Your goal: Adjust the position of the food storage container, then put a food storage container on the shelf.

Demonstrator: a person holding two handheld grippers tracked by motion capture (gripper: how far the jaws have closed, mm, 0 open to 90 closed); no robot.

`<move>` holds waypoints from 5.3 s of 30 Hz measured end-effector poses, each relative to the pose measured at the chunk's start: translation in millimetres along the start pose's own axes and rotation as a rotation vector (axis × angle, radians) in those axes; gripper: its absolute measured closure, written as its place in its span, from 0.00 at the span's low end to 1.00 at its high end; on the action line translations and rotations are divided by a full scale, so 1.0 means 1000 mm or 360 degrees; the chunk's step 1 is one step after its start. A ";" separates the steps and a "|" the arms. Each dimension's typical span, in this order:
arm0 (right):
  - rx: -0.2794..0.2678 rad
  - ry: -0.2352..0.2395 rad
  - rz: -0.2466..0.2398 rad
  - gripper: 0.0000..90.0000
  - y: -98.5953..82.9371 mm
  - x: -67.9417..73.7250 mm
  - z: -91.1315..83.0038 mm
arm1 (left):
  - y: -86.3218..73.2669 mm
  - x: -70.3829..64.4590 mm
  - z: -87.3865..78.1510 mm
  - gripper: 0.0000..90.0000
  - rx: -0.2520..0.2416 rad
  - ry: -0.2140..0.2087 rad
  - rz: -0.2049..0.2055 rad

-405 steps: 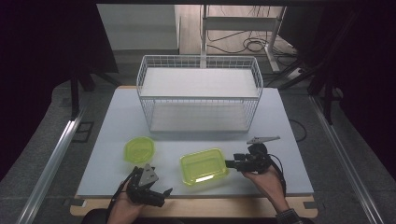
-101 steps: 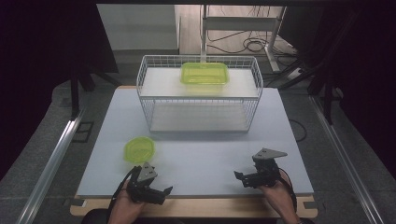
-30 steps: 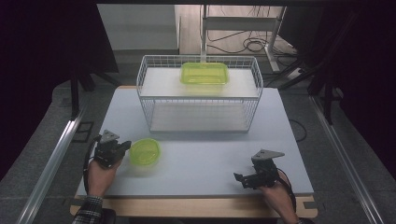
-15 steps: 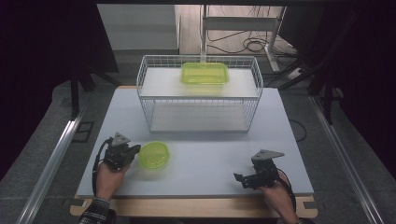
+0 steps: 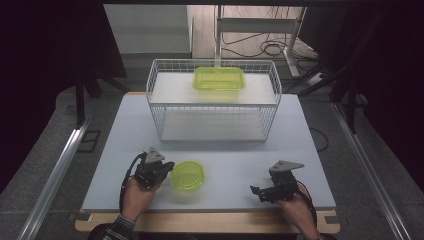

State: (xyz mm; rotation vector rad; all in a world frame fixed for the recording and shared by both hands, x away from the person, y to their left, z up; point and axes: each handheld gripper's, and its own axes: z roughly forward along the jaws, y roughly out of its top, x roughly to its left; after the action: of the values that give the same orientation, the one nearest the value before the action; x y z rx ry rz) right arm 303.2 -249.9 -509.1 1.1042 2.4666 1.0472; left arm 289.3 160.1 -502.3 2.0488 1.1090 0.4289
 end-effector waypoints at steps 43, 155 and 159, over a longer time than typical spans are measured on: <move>0.0020 0.0022 -0.0020 0.05 0.000 0.004 0.004 | -0.006 -0.061 0.037 0.98 0.0146 -0.0419 0.0121; 0.0133 0.0804 0.0580 0.76 0.075 0.000 0.062 | -0.053 -0.030 -0.018 0.02 0.0079 0.0049 0.0195; 0.0153 0.0833 0.0625 0.84 0.076 0.000 0.064 | -0.053 -0.030 -0.018 0.02 0.0080 0.0050 0.0200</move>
State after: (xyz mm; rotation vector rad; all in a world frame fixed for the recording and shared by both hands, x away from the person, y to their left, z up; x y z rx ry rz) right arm 375.8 -182.6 -501.6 1.5572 2.7771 1.5061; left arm 231.4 162.0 -528.6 2.1700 1.0222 0.5015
